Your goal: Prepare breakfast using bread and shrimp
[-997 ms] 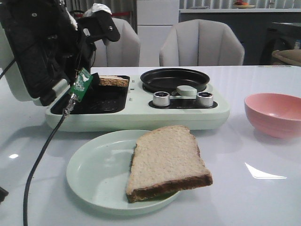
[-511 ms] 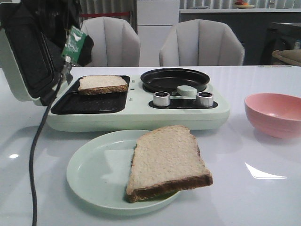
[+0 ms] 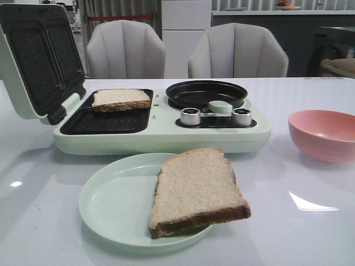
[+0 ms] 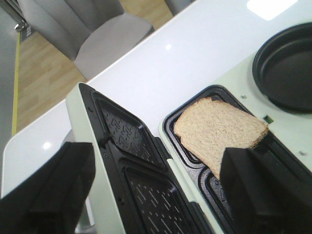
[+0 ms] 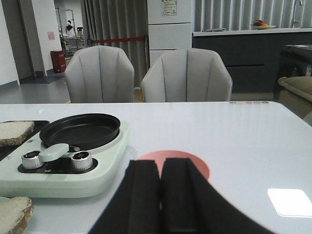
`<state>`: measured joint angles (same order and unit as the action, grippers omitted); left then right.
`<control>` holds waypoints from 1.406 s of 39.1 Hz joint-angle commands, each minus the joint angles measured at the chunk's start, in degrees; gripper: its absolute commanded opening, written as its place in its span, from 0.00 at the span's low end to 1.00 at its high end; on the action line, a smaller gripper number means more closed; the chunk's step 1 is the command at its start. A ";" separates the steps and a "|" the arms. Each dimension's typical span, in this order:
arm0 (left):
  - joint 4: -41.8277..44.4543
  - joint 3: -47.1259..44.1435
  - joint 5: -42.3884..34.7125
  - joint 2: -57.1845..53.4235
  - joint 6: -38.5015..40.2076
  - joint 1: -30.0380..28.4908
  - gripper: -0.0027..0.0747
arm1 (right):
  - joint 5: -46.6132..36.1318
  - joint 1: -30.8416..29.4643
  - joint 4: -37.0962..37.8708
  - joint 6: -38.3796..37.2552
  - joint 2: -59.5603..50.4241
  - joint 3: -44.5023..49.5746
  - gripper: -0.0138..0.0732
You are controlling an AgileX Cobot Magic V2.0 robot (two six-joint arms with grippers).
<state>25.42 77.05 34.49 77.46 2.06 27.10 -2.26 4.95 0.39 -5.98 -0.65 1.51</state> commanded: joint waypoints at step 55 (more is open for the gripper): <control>-39.01 -52.52 -10.68 -69.10 -15.74 -3.12 0.76 | -4.50 -0.32 0.57 0.16 -1.16 -0.93 0.33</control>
<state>-11.92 24.26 28.80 10.10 -14.39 24.05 -2.26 4.95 0.39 -5.98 -0.65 1.51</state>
